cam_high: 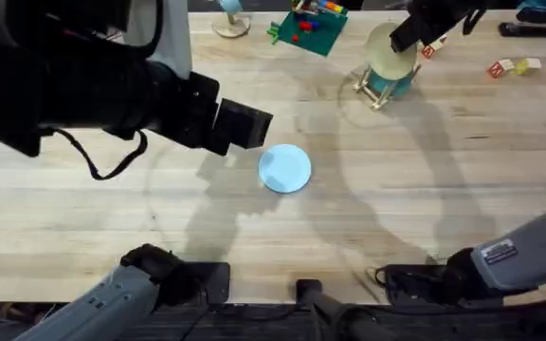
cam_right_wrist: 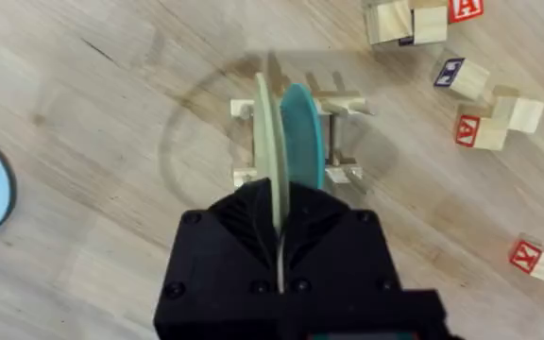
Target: Pick up the plates from the table one by one and place each into a slot on the dish rack.
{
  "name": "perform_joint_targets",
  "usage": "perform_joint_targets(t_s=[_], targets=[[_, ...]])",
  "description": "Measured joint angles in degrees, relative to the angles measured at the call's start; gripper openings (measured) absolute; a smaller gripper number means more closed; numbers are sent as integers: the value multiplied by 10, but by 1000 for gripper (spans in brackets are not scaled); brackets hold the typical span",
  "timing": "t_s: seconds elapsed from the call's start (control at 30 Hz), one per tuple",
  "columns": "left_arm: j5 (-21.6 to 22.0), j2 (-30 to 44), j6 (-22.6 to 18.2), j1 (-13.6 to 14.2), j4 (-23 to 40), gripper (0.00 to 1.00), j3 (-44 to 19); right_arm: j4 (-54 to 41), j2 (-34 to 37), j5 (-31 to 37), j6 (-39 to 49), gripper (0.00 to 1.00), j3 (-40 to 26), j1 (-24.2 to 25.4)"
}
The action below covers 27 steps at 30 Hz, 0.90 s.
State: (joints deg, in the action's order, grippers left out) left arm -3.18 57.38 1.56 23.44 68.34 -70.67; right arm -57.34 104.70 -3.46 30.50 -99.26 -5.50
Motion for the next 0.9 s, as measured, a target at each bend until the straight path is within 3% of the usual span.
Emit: perform_joint_targets(t_s=[0.77, 0.9], targets=[[0, 0, 0, 0, 0, 995, 0, -1, 30, 0, 0, 33, 0, 0], [0, 0, 0, 0, 0, 995, 0, 0, 30, 0, 0, 117, 0, 0]])
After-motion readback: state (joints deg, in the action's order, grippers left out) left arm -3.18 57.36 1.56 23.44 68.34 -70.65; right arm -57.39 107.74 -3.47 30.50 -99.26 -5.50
